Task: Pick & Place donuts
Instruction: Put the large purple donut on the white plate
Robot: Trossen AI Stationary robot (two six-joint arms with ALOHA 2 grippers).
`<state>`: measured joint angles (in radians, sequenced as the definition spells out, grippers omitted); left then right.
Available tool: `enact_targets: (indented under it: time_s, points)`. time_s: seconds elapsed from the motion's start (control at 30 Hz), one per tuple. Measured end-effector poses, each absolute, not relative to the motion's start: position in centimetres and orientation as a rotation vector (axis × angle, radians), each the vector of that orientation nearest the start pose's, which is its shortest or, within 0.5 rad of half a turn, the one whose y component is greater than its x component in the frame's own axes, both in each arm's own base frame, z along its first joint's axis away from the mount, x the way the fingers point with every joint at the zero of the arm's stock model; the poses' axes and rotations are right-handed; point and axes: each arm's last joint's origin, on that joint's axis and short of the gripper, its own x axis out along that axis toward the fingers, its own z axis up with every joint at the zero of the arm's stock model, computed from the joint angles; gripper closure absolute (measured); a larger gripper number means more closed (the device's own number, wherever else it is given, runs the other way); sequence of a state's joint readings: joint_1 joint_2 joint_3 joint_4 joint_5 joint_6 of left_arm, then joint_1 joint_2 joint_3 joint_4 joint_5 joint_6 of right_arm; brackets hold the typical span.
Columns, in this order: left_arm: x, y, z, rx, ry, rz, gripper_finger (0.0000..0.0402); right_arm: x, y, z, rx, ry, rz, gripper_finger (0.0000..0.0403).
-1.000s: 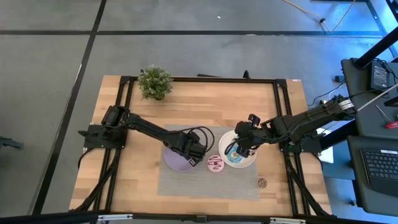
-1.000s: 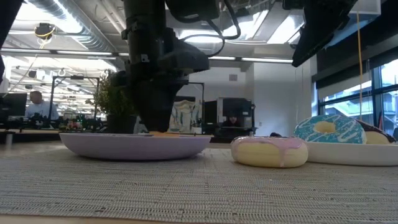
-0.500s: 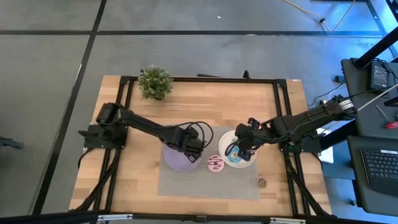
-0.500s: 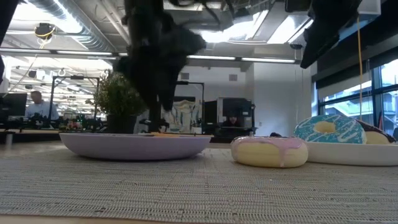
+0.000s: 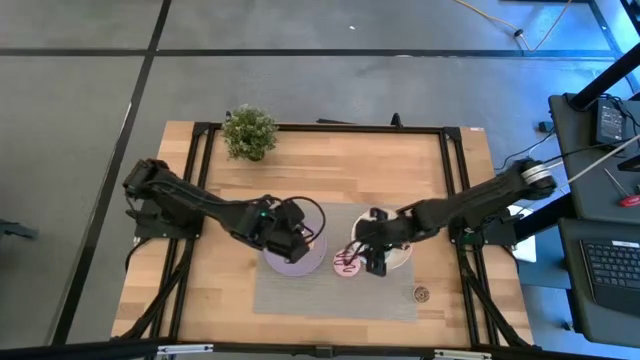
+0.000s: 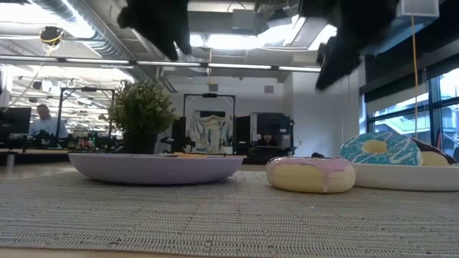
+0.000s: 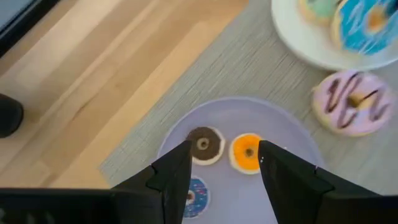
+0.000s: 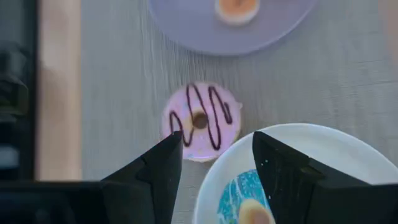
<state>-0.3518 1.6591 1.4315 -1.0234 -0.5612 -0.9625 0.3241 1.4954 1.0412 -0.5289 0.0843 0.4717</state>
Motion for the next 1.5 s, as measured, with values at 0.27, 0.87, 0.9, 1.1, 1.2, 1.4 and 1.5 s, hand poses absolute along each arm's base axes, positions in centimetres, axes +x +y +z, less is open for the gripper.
enact_targets:
  time_s: [0.27, 0.87, 0.9, 1.1, 1.2, 1.4, 1.5]
  points:
    - [30.3, -10.2, 29.2, -0.290, 0.829, 0.690, 0.0228, 32.5, 10.3, 19.1, 0.055, 1.128, 0.076, 0.0206]
    - [30.3, -10.4, 29.0, -0.283, 0.867, 0.656, 0.0230, 36.4, 8.9, 15.7, 0.039, 1.345, 0.047, 0.0218]
    - [30.3, -10.4, 29.0, -0.281, 0.872, 0.649, 0.0230, 36.4, 8.9, 15.7, 0.041, 1.346, 0.052, 0.0224]
    - [30.3, -10.4, 29.0, -0.280, 0.876, 0.645, 0.0226, 36.6, 9.0, 15.1, 0.056, 1.356, 0.088, 0.0258]
    - [30.3, -10.4, 29.0, -0.280, 0.876, 0.645, 0.0227, 36.7, 9.1, 14.7, 0.061, 1.361, 0.088, 0.0267]
    - [30.3, -10.4, 29.0, -0.280, 0.876, 0.645, 0.0231, 36.7, 9.0, 14.8, 0.060, 1.352, 0.080, 0.0294]
    - [30.3, -10.4, 29.0, -0.281, 0.876, 0.645, 0.0228, 36.7, 9.0, 14.8, 0.060, 1.353, 0.080, 0.0324]
